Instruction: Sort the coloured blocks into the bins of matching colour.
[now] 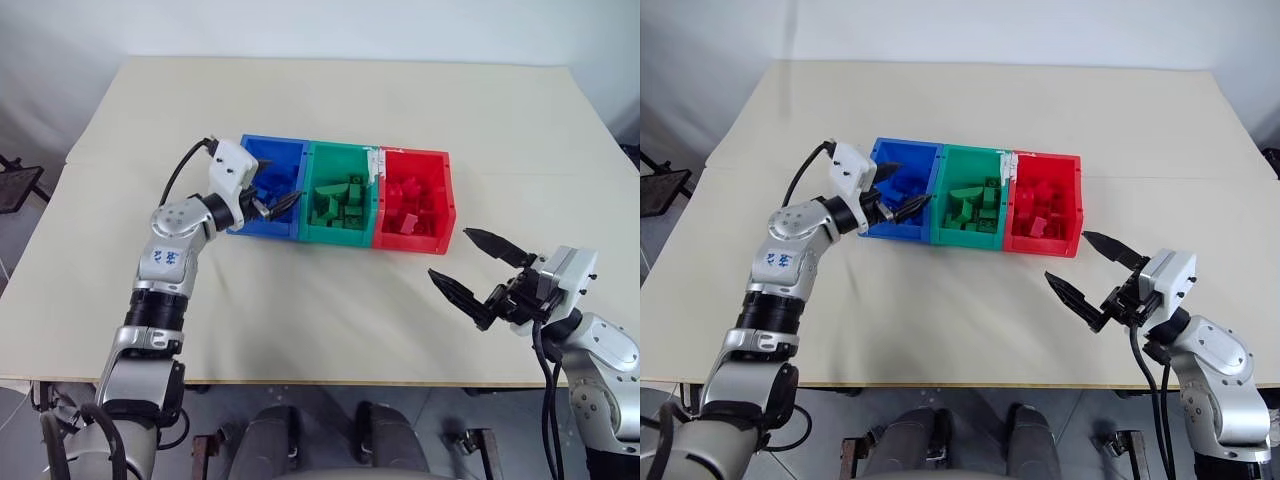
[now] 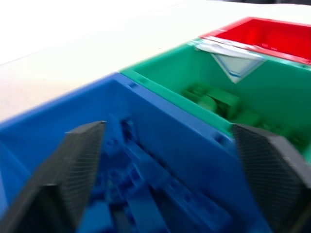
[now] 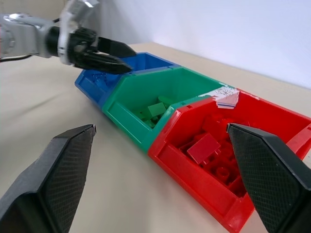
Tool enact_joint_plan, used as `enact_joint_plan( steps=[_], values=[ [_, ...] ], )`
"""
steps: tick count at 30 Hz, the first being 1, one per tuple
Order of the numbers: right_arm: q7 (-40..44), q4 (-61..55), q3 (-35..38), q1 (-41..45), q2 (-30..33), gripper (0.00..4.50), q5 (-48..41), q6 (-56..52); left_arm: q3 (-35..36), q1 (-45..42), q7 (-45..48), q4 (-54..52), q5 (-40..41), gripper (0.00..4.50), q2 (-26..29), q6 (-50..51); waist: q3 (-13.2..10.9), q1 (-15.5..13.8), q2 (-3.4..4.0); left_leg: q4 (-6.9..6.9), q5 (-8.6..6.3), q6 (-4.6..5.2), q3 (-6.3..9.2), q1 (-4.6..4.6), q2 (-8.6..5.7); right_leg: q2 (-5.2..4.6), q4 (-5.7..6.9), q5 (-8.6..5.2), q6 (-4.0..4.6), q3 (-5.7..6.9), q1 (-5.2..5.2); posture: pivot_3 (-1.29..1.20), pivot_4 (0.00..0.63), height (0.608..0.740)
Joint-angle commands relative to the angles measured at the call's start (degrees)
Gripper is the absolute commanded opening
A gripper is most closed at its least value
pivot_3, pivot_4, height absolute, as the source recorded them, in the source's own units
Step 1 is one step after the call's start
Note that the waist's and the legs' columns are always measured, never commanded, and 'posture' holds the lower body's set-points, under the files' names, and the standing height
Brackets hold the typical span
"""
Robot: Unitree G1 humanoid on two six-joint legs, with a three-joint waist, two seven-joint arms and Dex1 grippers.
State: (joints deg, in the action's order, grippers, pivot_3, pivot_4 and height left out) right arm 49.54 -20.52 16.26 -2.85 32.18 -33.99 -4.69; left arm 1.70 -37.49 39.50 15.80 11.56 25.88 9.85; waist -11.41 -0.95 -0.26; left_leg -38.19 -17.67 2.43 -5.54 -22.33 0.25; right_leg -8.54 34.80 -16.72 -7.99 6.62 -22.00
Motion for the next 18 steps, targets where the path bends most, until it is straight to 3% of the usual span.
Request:
enact_joint_plan(
  steps=[1,8,13,18],
  values=[
    [2.64,0.79,0.79,0.78,1.0,4.5,-0.57,1.77,5.64,7.56,3.56,-10.03,3.51,4.48,5.71,-0.43,0.0,0.19,0.0,-0.01,0.01,-0.01,0.0,0.0,0.02,0.0,0.0,0.0,0.0,0.0,0.0,0.0,0.15,0.74],
    [8.71,5.78,1.14,1.42,3.36,4.5,0.37,3.9,14.79,26.36,13.99,-18.87,8.96,4.48,16.08,-4.17,-0.01,0.9,0.02,0.0,-0.01,-0.03,0.07,0.06,0.06,-0.06,-0.04,0.0,0.01,-0.05,0.07,0.0,0.15,0.74],
    [12.47,7.65,1.46,0.46,5.02,4.5,0.05,4.21,19.0,33.51,15.29,-15.02,7.98,4.48,17.39,-9.6,-0.02,0.74,0.03,0.02,-0.16,-0.13,0.09,0.07,0.05,-0.15,-0.12,0.0,0.02,-0.1,0.06,0.0,0.15,0.74],
    [15.37,9.39,1.2,-1.01,6.02,4.5,1.04,5.72,19.94,34.95,14.64,-14.42,9.33,4.48,16.59,-9.56,-0.02,0.81,0.03,0.04,-0.19,-0.14,0.08,0.09,0.08,-0.16,-0.12,0.0,0.02,-0.09,0.05,0.0,0.15,0.74]
  ],
)
